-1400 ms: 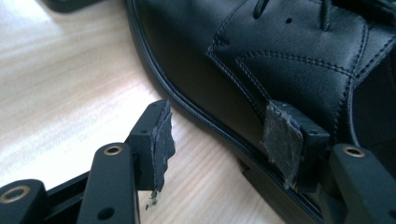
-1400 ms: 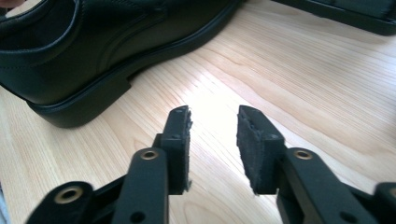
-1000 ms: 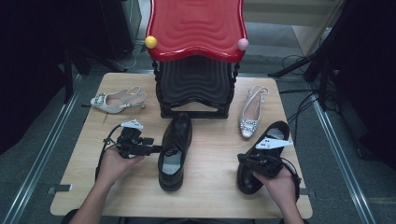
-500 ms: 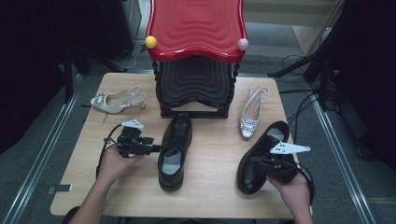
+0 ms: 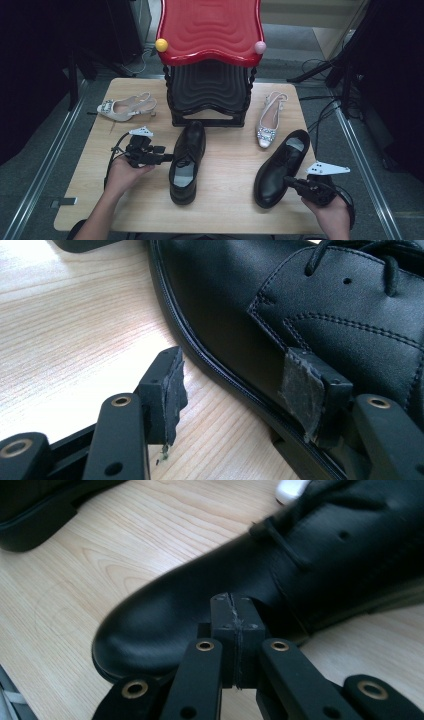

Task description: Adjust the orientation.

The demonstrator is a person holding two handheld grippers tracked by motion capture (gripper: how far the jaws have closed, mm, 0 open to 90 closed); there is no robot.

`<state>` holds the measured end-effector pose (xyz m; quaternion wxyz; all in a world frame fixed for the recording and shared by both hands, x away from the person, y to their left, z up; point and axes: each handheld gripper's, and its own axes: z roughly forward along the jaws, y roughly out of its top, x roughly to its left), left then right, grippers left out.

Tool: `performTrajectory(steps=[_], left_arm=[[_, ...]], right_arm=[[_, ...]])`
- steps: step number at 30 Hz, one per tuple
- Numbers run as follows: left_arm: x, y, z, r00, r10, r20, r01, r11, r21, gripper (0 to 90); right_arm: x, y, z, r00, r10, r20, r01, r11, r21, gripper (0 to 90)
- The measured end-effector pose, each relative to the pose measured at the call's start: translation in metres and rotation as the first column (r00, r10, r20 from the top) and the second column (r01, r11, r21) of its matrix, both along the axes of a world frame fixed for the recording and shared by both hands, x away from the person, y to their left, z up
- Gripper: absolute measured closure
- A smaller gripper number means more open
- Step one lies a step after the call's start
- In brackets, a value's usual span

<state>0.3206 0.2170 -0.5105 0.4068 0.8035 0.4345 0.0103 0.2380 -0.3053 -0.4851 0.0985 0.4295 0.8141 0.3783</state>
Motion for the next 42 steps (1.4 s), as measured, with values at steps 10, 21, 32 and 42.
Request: performTrajectory(steps=[10, 21, 32, 42], left_arm=[[-0.002, 0.000, 0.002, 0.9999, -0.002, 0.012, 0.001, 1.0000, 0.007, 42.4], [-0.004, -0.001, 0.003, 0.9999, -0.007, 0.015, 0.007, 0.9998, 0.019, 42.4], [-0.004, 0.000, 0.004, 0.9999, -0.008, 0.015, 0.008, 1.0000, -0.003, 42.4], [-0.005, -0.001, 0.003, 0.9999, -0.006, 0.012, 0.006, 0.9995, 0.030, 42.3]], right_arm=[[0.006, 0.000, -0.008, 0.9997, 0.018, -0.017, -0.018, 1.000, -0.002, 90.0], [0.015, 0.016, -0.011, 0.9986, 0.049, -0.021, -0.048, 0.998, 0.038, 90.0], [0.024, 0.033, -0.012, 0.9973, 0.071, -0.020, -0.069, 0.996, 0.060, 90.0], [0.038, 0.058, -0.012, 0.9941, 0.108, -0.011, -0.107, 0.992, 0.066, 90.0]])
